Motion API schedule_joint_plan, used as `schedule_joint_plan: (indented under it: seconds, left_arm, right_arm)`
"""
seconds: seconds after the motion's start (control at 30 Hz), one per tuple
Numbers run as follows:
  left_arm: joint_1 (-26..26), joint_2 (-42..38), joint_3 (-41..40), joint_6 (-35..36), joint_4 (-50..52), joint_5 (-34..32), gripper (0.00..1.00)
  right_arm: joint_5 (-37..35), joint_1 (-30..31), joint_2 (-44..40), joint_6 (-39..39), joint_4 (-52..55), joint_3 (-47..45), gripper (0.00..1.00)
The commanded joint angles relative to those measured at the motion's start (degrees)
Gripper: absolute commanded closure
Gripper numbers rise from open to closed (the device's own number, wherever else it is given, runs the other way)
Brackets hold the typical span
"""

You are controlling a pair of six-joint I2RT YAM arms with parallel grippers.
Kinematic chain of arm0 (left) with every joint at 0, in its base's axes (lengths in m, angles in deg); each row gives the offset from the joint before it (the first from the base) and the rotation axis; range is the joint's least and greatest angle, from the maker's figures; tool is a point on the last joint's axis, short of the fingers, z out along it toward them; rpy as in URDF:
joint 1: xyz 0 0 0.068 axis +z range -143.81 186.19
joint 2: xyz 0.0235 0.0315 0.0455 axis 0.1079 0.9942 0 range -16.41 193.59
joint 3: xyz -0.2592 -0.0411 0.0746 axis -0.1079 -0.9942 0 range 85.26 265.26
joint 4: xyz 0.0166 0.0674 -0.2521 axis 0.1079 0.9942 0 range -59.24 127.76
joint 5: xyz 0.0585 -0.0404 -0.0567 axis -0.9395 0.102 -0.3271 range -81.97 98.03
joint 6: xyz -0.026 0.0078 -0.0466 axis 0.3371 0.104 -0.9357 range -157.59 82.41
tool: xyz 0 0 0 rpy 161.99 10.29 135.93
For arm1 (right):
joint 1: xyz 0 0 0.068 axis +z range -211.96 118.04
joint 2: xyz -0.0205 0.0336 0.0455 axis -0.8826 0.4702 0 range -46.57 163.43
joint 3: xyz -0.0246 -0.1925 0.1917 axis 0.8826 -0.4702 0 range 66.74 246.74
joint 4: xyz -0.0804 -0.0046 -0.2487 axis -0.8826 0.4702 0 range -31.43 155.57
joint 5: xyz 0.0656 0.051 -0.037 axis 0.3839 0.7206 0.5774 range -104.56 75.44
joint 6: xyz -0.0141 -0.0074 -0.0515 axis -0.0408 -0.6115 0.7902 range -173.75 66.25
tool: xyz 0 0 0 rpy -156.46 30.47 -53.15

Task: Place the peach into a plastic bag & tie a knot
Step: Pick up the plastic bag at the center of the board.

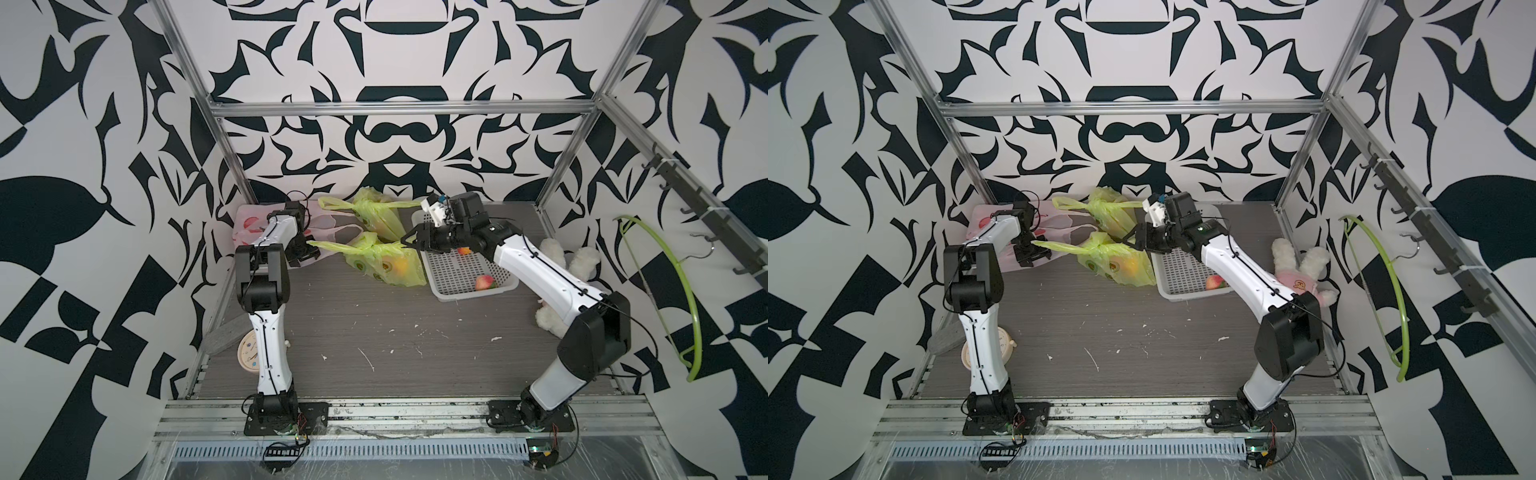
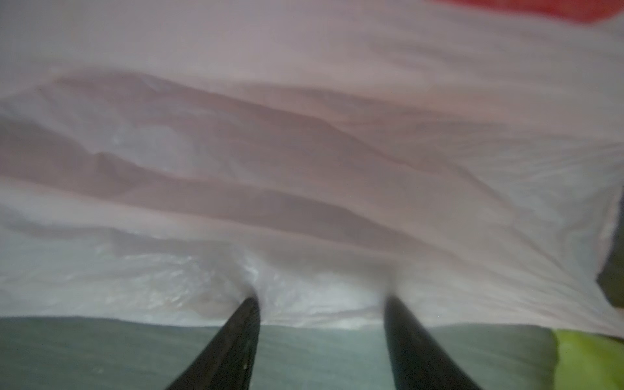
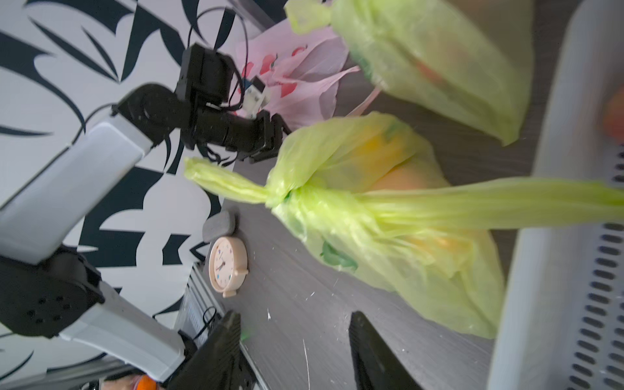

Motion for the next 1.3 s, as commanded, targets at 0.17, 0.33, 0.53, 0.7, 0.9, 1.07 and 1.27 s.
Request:
schedule_joint_plan:
  seconds: [0.17, 0.33, 0.53, 0.7, 0.9, 1.07, 1.27]
  left_arm:
    - [0.15, -10.06, -1.19, -2.75, 1.28, -3.3, 0.22]
    - [-0.35, -9.15, 3.55, -2.86, 1.49, -9.89, 0.16]
    - [-0.52, -4.3, 9.93, -0.73, 2.23, -14.67, 0.11]
    - [-0.86, 1.48, 17.46, 2.44, 4.64, -16.34, 0.1]
    - [-0.87, 7.65, 24.46, 5.67, 7.53, -18.94, 0.09]
    - [-0.77, 11.39, 28.52, 8.57, 8.35, -21.23, 0.08]
    - [-0.43, 16.78, 34.15, 10.08, 11.01, -21.7, 0.11]
  right_arm:
    - [-1.51, 0.87, -6.79, 1.92, -0.21, -4.9, 0.46]
    - [-1.31, 0.86, -8.8, 2.08, -0.76, -7.26, 0.44]
    - [-0.72, 0.89, -10.3, 2.4, -0.68, -8.78, 0.43]
    - [0.23, 0.87, -11.47, 1.78, -1.68, -10.19, 0.43]
    - [1.28, 0.84, -11.77, 1.61, -2.5, -10.3, 0.43]
    - [1.95, 0.81, -11.7, 1.54, -2.72, -10.54, 0.43]
    - [2.17, 0.32, -11.83, 1.33, -2.89, -11.08, 0.43]
